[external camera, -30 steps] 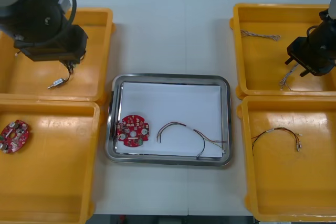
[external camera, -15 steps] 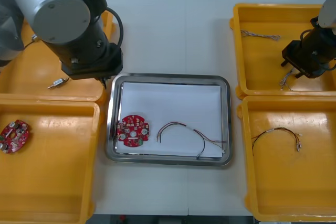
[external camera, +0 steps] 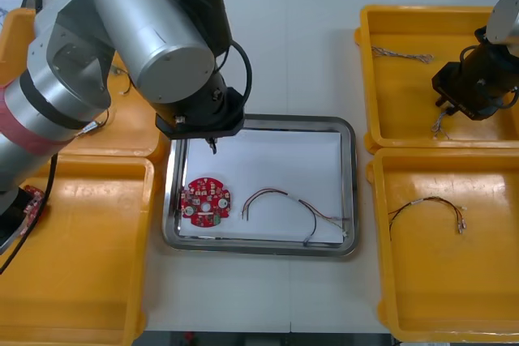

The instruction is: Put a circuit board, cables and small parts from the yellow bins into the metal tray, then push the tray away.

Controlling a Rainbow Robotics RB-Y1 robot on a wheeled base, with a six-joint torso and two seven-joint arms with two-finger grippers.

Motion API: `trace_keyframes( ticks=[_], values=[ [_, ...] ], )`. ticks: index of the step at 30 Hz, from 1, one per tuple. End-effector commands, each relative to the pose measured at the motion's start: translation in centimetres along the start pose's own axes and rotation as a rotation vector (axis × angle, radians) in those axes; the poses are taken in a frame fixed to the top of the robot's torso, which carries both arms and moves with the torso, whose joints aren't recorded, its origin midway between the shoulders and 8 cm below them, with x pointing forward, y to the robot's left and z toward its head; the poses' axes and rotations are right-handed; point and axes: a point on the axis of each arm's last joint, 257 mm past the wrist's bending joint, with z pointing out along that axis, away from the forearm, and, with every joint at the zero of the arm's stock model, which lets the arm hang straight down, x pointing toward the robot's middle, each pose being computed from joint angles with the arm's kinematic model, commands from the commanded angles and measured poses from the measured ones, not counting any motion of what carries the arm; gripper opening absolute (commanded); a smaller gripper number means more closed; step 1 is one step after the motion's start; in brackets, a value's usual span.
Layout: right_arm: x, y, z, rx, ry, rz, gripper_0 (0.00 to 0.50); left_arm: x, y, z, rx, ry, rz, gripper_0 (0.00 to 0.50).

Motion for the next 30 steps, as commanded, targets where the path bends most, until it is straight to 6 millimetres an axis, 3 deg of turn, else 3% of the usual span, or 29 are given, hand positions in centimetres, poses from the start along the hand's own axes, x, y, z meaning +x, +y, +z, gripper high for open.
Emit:
trace_keyframes(
  ticks=[1,6,11,23,30],
  values=[
    [0.4,1.9,-0.8,-0.011,0.002,-0.021,0.0,-0.1,-1.5,0.8,0.007,-0.046,0.116,0.0],
    [0.3,1.9,-1.0,-0.011,-0.001,-0.041,0.0,0.1,-1.1,2.7,-0.009,-0.07,0.143,0.0],
    [-0.2,2.0,-2.7,0.001,-0.009,-0.081,0.0,0.3,-1.5,4.3,-0.001,-0.071,0.141,0.0],
    [-1.0,2.1,-10.3,0.036,-0.027,-0.256,0.0,1.4,-0.4,7.0,-0.043,-0.074,0.168,0.0],
    [-1.1,1.9,-14.7,0.062,-0.061,-0.437,0.0,0.5,0.1,8.9,-0.037,-0.099,0.15,0.0]
  ],
)
